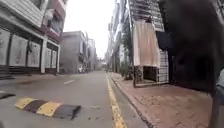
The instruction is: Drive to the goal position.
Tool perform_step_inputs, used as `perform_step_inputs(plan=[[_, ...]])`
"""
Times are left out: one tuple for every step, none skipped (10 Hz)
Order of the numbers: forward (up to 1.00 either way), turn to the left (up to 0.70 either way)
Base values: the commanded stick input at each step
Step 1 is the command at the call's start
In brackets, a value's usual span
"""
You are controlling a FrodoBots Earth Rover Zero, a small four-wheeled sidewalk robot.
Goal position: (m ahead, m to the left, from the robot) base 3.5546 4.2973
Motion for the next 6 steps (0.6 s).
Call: perform_step_inputs(plan=[[0.47, 0.01], [0.47, 0.01], [0.47, 0.01], [0.47, 0.01], [0.47, 0.01], [0.47, 0.01]])
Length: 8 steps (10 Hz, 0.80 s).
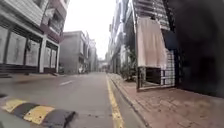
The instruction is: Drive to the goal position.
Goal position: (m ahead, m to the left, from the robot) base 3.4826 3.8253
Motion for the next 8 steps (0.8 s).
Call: perform_step_inputs(plan=[[0.47, 0.01], [0.47, 0.01], [0.47, 0.01], [0.47, 0.01], [0.47, 0.01], [0.47, 0.01], [0.47, 0.01], [0.47, 0.01]])
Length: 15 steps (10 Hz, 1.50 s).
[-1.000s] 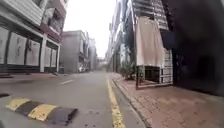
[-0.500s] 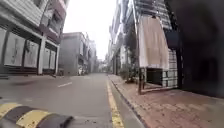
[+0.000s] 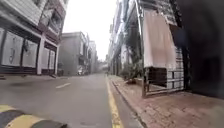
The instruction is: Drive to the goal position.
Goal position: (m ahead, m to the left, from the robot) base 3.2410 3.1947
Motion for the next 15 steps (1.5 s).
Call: perform_step_inputs(plan=[[0.47, 0.01], [0.47, 0.01], [0.47, 0.01], [0.47, 0.01], [0.47, 0.01], [0.47, 0.01], [0.47, 0.2], [0.47, 0.48], [0.47, 0.48], [0.47, 0.03], [0.47, 0.01], [0.47, 0.01], [0.47, 0.01], [0.47, 0.01], [0.47, 0.01]])
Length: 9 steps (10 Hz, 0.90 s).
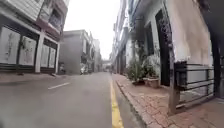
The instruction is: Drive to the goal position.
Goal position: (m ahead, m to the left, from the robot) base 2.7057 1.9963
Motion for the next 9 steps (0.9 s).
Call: perform_step_inputs(plan=[[0.47, 0.01], [0.47, 0.01], [0.47, 0.01], [0.47, 0.01], [0.47, 0.01], [0.47, 0.01], [0.47, 0.01], [0.47, 0.01], [0.47, 0.01]])
